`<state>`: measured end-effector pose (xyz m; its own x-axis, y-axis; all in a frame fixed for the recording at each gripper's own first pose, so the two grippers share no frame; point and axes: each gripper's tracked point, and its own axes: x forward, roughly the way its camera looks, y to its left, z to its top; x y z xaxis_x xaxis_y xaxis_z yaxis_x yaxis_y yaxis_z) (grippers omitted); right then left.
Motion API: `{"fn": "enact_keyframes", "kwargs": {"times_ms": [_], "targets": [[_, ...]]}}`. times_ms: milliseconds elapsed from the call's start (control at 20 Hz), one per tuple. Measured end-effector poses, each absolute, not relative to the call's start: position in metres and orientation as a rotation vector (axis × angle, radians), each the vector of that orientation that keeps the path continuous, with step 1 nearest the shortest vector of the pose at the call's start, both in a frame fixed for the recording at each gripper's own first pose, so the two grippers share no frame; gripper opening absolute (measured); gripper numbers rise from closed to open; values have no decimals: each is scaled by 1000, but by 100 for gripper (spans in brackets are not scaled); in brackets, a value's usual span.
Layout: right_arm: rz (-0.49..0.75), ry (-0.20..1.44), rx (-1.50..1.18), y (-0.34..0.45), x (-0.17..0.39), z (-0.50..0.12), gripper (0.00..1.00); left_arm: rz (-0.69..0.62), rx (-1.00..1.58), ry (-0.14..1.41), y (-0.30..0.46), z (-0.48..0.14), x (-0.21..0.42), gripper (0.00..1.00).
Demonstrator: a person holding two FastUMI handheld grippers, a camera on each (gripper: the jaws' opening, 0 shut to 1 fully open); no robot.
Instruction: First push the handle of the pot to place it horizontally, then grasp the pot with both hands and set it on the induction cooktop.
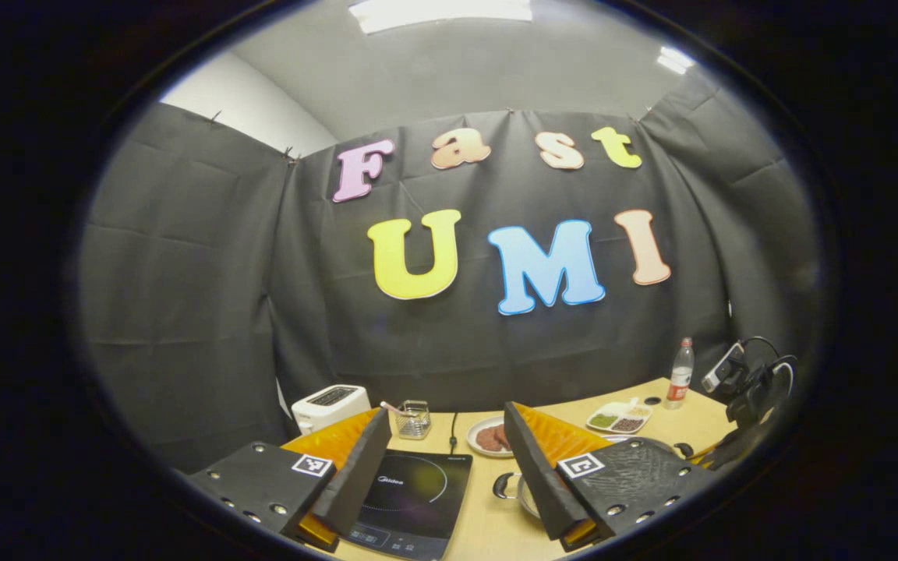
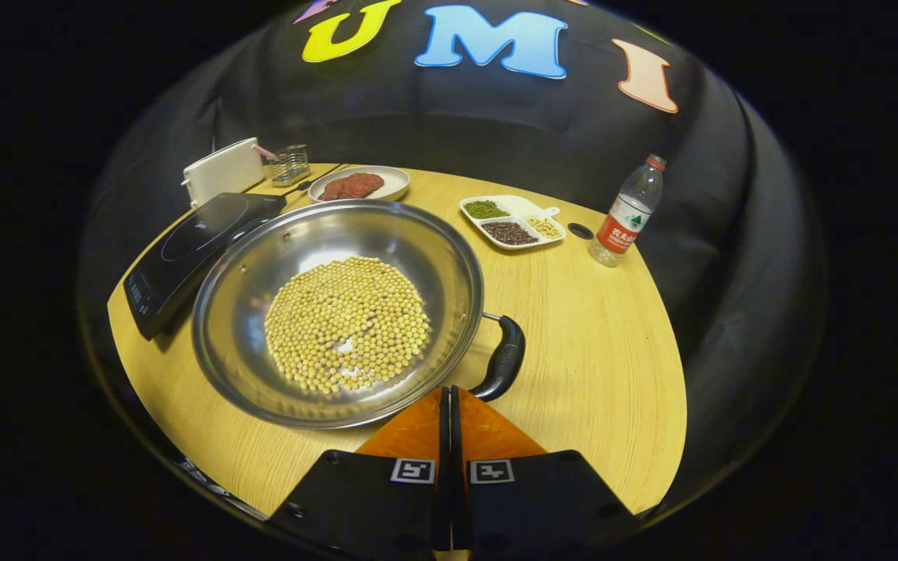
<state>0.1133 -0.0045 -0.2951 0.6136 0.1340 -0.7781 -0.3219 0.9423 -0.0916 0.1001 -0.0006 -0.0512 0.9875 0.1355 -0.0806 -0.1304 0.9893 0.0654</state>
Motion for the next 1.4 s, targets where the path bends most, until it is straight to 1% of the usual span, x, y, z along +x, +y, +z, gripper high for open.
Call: {"fn": "enact_keyframes", "kwargs": {"times_ms": [50, 100, 200, 250, 300, 400, 500, 550, 650, 700, 950, 1000, 1050, 1100, 1150, 1200, 1300, 1350, 1400], "targets": [[252, 863, -245, -8, 118, -296, 2, 136, 56, 90, 0, -55, 101, 89], [241, 851, -253, -10, 124, -296, 2, 136, 53, 97, -1, -57, 103, 86], [213, 830, -258, -15, 133, -296, 2, 136, 54, 105, -2, -61, 106, 87], [195, 821, -257, -18, 137, -296, 2, 134, 56, 106, -3, -60, 108, 89], [182, 809, -253, -21, 138, -292, 3, 131, 57, 106, -4, -61, 109, 86], [175, 770, -232, -21, 138, -282, 3, 123, 61, 111, -6, -65, 115, 86], [162, 718, -209, -24, 135, -266, 22, 121, 65, 121, -4, -70, 121, 87], [159, 678, -189, -25, 136, -257, 48, 120, 65, 122, -4, -72, 123, 89], [145, 610, -130, -23, 136, -239, 100, 114, 58, 123, -5, -74, 129, 88], [135, 588, -105, -23, 138, -234, 98, 109, 55, 125, -7, -76, 132, 87], [126, 527, -63, -22, 143, -215, 98, 56, 54, 179, -18, -104, 150, 87], [129, 526, -67, -21, 144, -215, 98, 46, 58, 191, -21, -110, 154, 89], [131, 531, -73, -22, 145, -218, 98, 34, 60, 207, -25, -118, 158, 89], [133, 543, -79, -21, 144, -222, 97, 21, 60, 224, -29, -126, 163, 92], [133, 555, -85, -22, 145, -226, 98, 8, 55, 239, -33, -135, 168, 89], [134, 558, -88, -22, 145, -227, 98, -2, 51, 258, -37, -143, 172, 92], [137, 559, -99, -22, 148, -230, 98, -16, 45, 305, -41, -164, 179, 87], [138, 564, -103, -22, 149, -233, 98, -23, 40, 328, -43, -175, 181, 87], [139, 570, -104, -22, 150, -235, 98, -32, 36, 350, -46, -185, 185, 90]]}}
